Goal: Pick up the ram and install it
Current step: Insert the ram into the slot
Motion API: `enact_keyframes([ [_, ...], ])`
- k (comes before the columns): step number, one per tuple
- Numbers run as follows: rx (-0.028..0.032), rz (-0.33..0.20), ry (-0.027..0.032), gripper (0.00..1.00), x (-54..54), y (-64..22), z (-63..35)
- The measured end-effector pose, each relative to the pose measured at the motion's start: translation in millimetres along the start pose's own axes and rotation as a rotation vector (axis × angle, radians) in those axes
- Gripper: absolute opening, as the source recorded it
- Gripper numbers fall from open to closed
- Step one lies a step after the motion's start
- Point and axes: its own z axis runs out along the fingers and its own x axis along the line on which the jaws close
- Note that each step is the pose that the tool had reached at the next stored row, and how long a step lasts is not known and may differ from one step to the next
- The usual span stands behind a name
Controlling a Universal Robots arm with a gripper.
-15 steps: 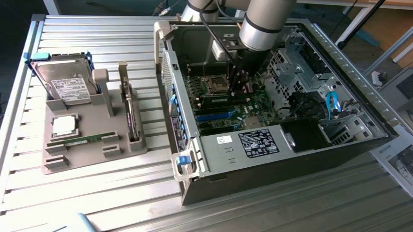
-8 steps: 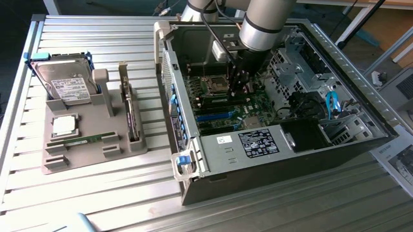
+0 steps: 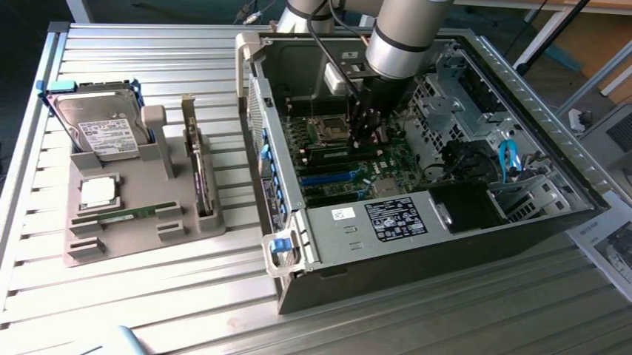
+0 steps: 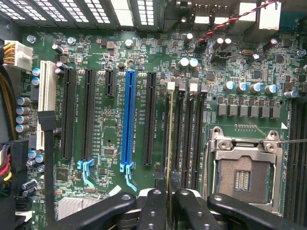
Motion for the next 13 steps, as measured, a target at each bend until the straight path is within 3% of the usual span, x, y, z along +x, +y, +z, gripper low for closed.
enact_keyframes([
  [3,0.0004,0.000,-0.0004,0.15,-0.1,-0.1,0.1],
  [6,0.0001,0.000,-0.0001,0.27,0.0,0.0,0.1],
  [9,-0.0001,0.000,0.0012,0.27,0.0,0.0,0.0],
  [13,-0.0001,0.000,0.0027,0.27,0.3,0.3,-11.4],
])
